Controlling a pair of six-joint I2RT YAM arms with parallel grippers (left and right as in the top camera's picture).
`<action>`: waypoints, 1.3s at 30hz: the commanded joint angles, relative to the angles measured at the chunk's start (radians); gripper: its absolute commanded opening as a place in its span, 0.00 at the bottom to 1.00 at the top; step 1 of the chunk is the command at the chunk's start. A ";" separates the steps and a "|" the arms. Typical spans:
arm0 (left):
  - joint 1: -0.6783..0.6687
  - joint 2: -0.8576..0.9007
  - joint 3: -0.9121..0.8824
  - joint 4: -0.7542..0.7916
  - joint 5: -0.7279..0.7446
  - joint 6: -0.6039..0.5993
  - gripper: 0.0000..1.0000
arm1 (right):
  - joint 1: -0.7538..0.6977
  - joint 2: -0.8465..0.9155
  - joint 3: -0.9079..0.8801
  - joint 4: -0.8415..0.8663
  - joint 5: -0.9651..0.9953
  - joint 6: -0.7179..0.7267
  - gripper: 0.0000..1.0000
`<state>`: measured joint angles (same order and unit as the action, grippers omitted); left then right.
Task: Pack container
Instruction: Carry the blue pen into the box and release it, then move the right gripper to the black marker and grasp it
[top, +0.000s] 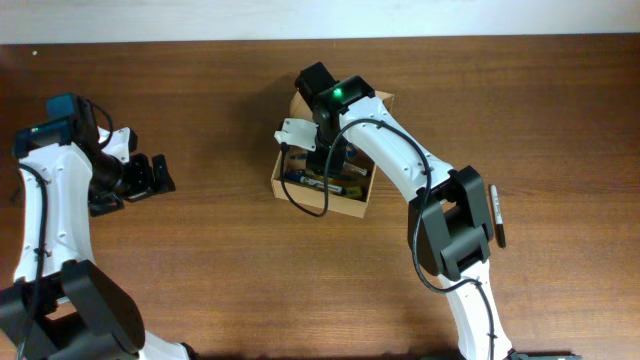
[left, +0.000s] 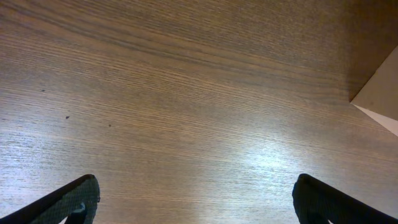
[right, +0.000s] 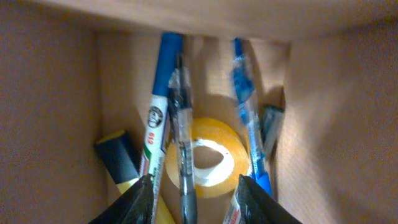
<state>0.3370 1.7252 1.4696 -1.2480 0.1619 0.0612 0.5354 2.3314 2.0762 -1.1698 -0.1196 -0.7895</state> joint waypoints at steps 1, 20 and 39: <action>0.003 -0.019 -0.006 0.000 0.014 0.019 1.00 | -0.006 -0.056 0.002 -0.001 0.061 0.048 0.44; 0.003 -0.019 -0.006 0.000 0.014 0.019 1.00 | -0.364 -0.593 0.001 0.038 0.076 0.421 0.52; 0.003 -0.019 -0.006 0.000 0.014 0.019 1.00 | -0.771 -0.470 -0.569 0.099 0.106 0.564 0.54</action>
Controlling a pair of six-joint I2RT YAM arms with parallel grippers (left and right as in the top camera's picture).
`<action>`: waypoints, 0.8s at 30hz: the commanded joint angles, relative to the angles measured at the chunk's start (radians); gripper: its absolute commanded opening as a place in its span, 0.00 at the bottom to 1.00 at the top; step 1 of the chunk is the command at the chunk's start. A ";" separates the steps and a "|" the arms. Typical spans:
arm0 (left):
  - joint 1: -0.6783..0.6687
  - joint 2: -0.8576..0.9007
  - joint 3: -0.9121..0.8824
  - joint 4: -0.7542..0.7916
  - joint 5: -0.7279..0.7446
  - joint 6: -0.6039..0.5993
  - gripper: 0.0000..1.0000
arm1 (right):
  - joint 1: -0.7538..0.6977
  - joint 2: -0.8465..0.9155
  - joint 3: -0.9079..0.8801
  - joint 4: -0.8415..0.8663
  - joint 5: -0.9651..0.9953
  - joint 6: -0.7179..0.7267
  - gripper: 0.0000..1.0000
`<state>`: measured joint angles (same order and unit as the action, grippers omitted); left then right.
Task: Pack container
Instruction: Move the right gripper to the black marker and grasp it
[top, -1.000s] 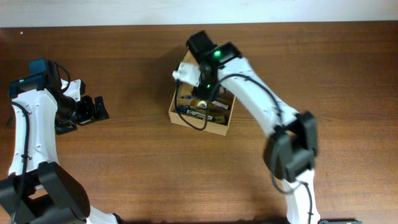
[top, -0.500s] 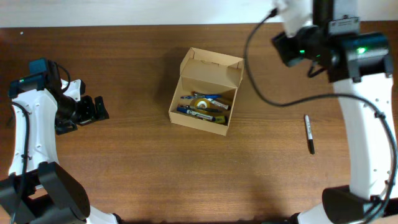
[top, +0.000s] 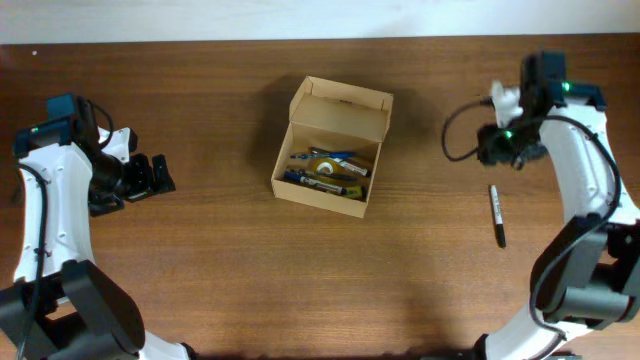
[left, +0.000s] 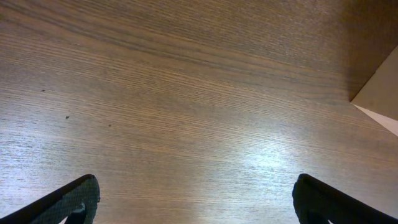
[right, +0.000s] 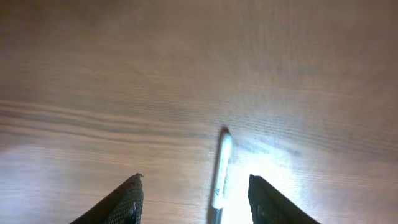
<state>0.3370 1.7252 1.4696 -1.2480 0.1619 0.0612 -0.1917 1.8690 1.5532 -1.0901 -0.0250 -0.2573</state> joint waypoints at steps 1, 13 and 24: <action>0.003 -0.019 -0.006 0.000 0.014 0.019 1.00 | -0.059 -0.008 -0.067 0.029 0.007 0.032 0.54; 0.003 -0.019 -0.006 0.000 0.014 0.019 1.00 | -0.129 0.008 -0.210 0.101 0.004 0.031 0.45; 0.003 -0.019 -0.006 0.000 0.014 0.019 1.00 | -0.116 0.042 -0.340 0.211 0.016 0.030 0.46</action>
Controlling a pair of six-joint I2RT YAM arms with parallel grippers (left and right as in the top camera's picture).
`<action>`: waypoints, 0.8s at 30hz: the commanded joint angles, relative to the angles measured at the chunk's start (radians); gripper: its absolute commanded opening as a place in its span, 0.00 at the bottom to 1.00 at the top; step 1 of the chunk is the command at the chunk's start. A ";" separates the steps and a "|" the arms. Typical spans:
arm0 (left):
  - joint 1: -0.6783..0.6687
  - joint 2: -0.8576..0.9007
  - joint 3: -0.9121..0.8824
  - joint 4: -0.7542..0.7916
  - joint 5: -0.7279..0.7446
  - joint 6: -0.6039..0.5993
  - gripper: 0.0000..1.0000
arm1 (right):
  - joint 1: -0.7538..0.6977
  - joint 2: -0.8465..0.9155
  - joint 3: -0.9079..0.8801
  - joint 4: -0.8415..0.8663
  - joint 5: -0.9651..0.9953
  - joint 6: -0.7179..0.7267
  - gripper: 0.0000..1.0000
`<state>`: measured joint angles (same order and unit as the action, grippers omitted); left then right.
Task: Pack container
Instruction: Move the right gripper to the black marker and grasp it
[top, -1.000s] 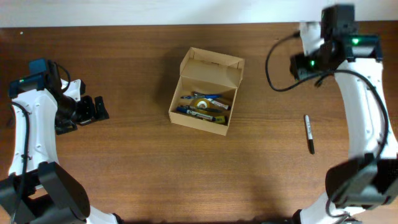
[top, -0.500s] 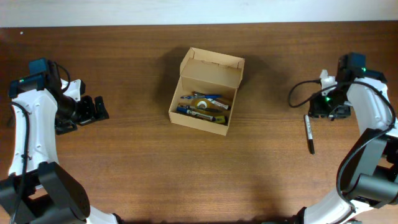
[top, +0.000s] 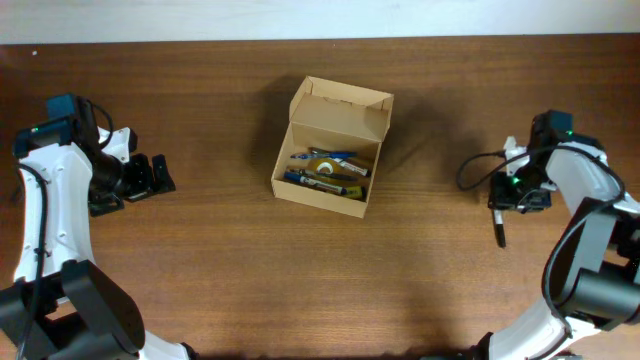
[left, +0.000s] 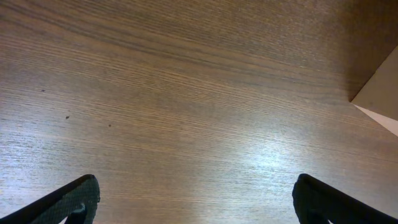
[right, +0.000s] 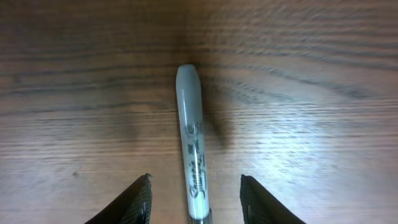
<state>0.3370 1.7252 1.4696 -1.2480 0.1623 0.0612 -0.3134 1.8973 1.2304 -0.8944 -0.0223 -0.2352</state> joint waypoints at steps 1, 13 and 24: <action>0.003 -0.019 -0.006 0.000 0.014 0.019 1.00 | 0.007 0.014 -0.019 0.021 0.016 0.008 0.45; 0.003 -0.019 -0.006 0.000 0.014 0.019 1.00 | 0.013 0.068 -0.021 0.039 0.058 0.005 0.35; 0.003 -0.019 -0.006 0.000 0.014 0.019 1.00 | 0.034 0.114 -0.021 0.047 0.056 0.009 0.04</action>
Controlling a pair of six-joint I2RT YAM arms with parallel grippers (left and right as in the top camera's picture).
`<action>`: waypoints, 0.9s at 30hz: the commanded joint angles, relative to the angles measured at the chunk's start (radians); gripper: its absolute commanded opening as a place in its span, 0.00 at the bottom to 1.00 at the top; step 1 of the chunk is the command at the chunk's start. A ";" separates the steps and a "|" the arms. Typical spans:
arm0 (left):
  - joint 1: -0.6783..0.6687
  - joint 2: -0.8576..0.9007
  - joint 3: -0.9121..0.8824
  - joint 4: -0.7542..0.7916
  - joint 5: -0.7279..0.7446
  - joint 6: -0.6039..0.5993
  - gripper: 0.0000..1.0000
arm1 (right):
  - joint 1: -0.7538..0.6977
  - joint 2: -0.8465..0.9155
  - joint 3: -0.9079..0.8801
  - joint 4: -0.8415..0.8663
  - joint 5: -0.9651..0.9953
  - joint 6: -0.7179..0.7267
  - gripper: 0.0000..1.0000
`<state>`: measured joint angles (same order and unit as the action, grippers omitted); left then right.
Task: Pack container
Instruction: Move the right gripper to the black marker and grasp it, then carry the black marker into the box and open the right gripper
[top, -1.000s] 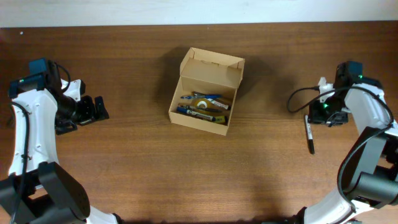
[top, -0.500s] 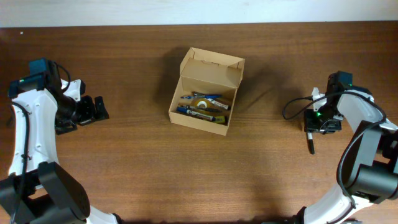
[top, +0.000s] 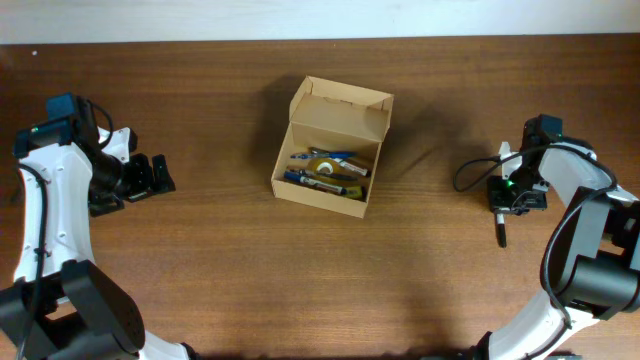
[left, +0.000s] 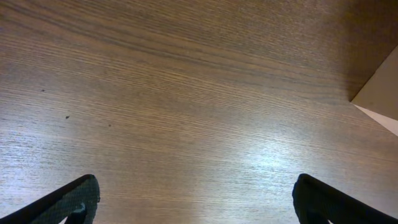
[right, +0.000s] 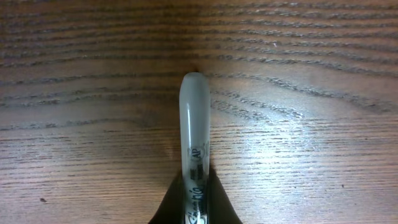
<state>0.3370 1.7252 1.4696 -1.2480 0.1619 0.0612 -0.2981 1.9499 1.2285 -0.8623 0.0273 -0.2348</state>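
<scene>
An open cardboard box stands mid-table with its lid flap up, holding several pens and a yellow tape roll. A grey-capped black marker lies on the wood at the right, its lower end sticking out below my right gripper. In the right wrist view the right gripper is shut on the marker's barrel, one finger on each side. My left gripper is far to the left of the box. It is open over bare wood.
A pale corner of the box shows at the right edge of the left wrist view. The brown wooden table runs to a light wall along the back edge.
My right gripper's fingers, then spread on either side of the marker, are now shut against its barrel. The marker sits in the same spot. The left arm has not moved.
My right gripper was open inside the box, over the pens and tape roll. Then it was at the table's right side, open above the lone marker. Then it stood low astride the marker, and now it is shut on it. The left arm stayed still.
</scene>
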 joint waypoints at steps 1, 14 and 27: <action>0.003 -0.019 -0.006 0.000 0.014 0.019 1.00 | 0.025 0.061 -0.019 0.014 0.002 0.009 0.04; 0.003 -0.019 -0.006 0.000 0.014 0.019 1.00 | 0.189 0.057 0.436 -0.255 -0.155 0.063 0.04; 0.003 -0.019 -0.006 0.000 0.014 0.019 1.00 | 0.654 0.057 1.069 -0.441 -0.147 -0.364 0.04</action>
<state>0.3370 1.7252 1.4696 -1.2480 0.1619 0.0612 0.2584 2.0209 2.2730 -1.2850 -0.1043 -0.3546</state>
